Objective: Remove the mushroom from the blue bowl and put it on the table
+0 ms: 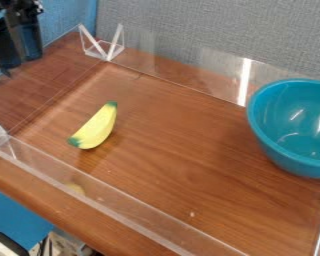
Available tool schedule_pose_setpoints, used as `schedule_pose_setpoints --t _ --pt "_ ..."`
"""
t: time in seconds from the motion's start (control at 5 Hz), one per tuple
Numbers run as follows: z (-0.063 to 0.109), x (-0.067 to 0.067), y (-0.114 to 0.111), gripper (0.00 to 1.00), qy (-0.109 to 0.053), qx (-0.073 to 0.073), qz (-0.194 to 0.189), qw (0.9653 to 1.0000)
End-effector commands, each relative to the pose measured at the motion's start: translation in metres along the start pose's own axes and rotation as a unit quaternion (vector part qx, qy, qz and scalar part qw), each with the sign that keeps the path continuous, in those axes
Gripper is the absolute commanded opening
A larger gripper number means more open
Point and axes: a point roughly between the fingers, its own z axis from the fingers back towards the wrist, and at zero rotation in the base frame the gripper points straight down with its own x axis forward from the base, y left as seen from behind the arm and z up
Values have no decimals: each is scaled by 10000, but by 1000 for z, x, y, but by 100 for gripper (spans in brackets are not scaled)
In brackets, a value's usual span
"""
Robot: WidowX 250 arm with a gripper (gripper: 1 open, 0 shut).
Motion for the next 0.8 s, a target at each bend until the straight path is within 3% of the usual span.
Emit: schedule_pose_setpoints --t 0.0,0.2,0.4,0.6 --pt "10 -4 -6 100 17 164 -252 9995" --pt "13 -3 -13 100 156 203 -498 9984" --pt "5 4 -37 0 265 319 -1060 9935" --pt "-11 17 -82 0 502 459 -1732 9825"
